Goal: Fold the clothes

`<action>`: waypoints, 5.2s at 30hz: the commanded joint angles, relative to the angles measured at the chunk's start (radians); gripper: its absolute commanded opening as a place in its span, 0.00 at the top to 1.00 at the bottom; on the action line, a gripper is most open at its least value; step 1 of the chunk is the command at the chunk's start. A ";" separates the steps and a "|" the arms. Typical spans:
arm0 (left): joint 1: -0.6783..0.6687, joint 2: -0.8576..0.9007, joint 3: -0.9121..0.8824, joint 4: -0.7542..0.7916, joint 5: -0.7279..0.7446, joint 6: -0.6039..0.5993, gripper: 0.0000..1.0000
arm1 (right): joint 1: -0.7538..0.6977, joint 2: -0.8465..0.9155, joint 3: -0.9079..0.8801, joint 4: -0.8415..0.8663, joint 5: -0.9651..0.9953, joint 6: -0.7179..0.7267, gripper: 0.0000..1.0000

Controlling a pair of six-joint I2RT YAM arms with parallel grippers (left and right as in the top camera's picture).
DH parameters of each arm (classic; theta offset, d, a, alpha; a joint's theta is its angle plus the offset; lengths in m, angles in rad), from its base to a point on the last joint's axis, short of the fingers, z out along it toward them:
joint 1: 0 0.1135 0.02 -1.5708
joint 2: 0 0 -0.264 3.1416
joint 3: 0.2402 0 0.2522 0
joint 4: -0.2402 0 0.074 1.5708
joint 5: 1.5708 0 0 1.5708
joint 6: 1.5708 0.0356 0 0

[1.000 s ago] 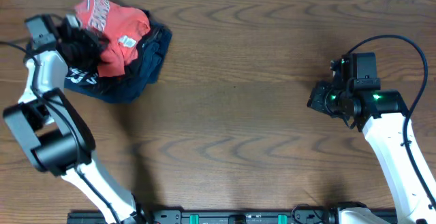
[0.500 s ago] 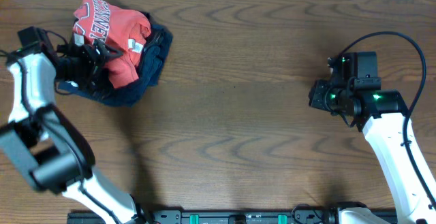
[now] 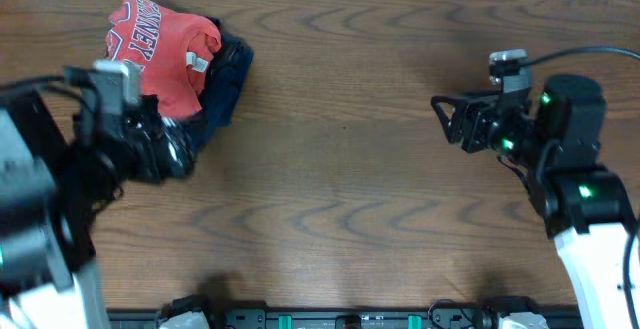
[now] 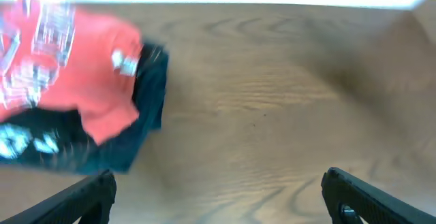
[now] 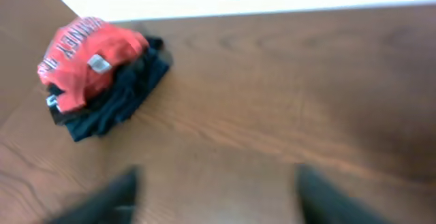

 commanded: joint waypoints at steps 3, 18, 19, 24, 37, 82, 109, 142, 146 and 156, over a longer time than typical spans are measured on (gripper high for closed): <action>-0.108 -0.122 -0.017 -0.017 -0.125 0.106 0.02 | -0.003 -0.091 0.008 -0.028 0.098 -0.029 0.01; -0.113 -0.160 -0.017 -0.021 -0.124 0.106 0.02 | -0.002 -0.108 0.008 -0.201 0.043 -0.006 0.01; -0.113 -0.160 -0.017 -0.021 -0.124 0.106 0.02 | -0.002 -0.108 0.008 -0.208 0.042 -0.006 0.01; -0.113 -0.160 -0.017 -0.021 -0.124 0.106 0.02 | -0.004 -0.108 0.008 -0.320 0.047 -0.036 0.01; -0.113 -0.160 -0.017 -0.021 -0.124 0.106 0.02 | -0.007 -0.451 -0.156 -0.055 0.072 -0.478 0.01; -0.113 -0.160 -0.017 -0.021 -0.124 0.106 0.02 | -0.024 -1.055 -0.932 0.231 0.121 -0.455 0.01; -0.195 -0.315 -0.156 0.224 -0.119 0.114 0.02 | -0.024 -1.055 -0.932 0.231 0.121 -0.455 0.01; -0.261 -1.058 -1.381 1.048 -0.124 0.114 0.02 | -0.024 -1.055 -0.932 0.231 0.121 -0.455 0.01; -0.280 -1.058 -1.464 1.120 -0.124 0.114 0.02 | -0.024 -1.055 -0.932 0.231 0.121 -0.455 0.01; -0.286 -1.058 -1.534 1.133 -0.124 0.102 0.02 | -0.024 -1.055 -0.932 0.231 0.121 -0.455 0.01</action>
